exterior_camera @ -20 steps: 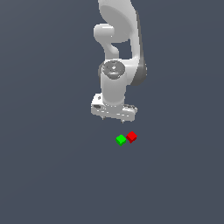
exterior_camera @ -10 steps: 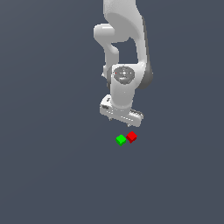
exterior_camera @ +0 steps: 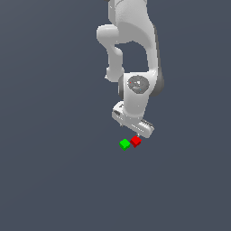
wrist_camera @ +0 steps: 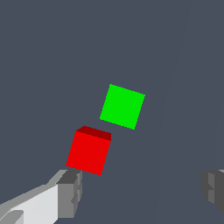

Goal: Stack the red cube on top of the green cube.

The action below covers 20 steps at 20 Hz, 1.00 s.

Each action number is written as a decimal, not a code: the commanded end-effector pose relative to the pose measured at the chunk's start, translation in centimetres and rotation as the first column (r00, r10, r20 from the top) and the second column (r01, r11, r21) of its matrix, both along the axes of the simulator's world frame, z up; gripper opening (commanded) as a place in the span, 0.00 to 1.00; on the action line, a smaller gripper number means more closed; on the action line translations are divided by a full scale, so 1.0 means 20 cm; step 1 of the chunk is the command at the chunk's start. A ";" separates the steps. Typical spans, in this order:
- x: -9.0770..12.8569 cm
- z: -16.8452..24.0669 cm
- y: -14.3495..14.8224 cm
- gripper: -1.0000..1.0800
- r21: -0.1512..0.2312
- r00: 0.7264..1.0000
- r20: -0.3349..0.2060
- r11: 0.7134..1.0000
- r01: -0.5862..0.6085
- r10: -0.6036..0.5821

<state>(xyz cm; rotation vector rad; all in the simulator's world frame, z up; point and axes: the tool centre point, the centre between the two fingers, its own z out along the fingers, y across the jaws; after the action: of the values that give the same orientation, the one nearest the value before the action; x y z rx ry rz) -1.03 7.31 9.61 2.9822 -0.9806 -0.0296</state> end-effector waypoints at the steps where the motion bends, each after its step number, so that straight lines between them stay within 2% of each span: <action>1: 0.02 -0.03 0.04 0.96 -0.001 0.998 0.004 0.998 0.058 -0.058; 11: 0.10 -0.11 0.15 0.96 -0.004 0.974 0.015 0.974 0.225 -0.225; 20: 0.13 -0.13 0.18 0.96 -0.004 0.962 0.019 0.962 0.274 -0.273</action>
<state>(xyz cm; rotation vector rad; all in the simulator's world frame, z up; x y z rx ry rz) 1.52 10.96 7.04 2.8233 -1.3776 -0.0008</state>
